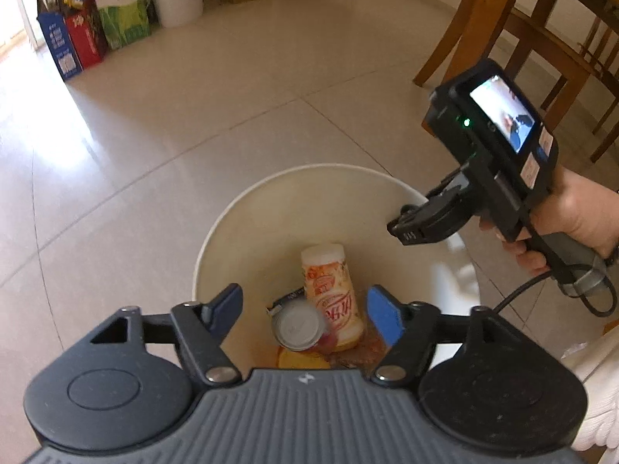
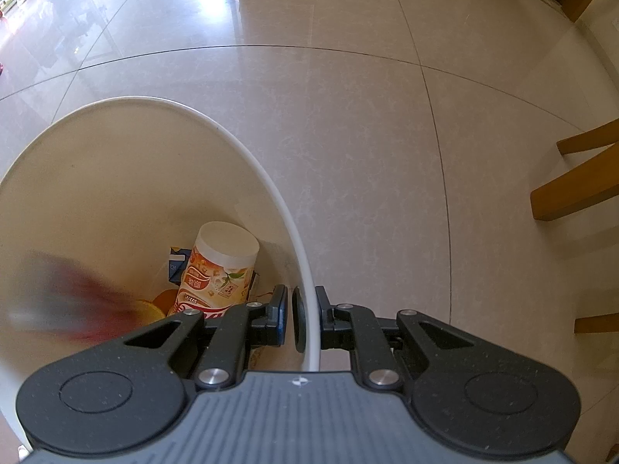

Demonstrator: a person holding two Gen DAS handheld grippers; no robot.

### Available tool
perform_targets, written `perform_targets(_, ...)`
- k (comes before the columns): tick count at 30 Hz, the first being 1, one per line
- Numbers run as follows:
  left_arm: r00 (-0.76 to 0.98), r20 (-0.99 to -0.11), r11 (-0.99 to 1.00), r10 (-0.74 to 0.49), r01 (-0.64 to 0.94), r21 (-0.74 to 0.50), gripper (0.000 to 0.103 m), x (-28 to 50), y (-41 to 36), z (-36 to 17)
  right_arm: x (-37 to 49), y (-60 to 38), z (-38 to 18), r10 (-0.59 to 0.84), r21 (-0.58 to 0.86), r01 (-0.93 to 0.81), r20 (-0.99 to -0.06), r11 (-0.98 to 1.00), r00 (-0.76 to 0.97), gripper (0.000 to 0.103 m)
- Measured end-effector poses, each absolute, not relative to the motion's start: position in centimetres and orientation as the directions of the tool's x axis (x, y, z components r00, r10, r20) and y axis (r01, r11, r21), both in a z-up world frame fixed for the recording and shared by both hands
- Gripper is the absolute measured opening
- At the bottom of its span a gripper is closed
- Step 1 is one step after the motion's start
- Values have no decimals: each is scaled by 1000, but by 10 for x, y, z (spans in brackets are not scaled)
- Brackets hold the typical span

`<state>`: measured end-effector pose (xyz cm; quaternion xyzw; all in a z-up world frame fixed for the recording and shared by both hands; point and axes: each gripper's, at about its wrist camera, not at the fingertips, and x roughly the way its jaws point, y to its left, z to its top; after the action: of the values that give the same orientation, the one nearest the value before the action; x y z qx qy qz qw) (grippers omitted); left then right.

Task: Collect trash
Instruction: 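Carry the tin can over the bin and open the left gripper, then move the left gripper back toward the blue juice carton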

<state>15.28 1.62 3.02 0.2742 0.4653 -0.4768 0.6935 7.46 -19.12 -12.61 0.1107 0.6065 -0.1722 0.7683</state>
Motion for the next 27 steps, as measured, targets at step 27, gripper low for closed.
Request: perform_targets(27, 347, -885, 663, -309, 746, 62, 94, 193, 128, 27, 74, -191, -126, -133, -41, 397, -970, 917, 205, 16)
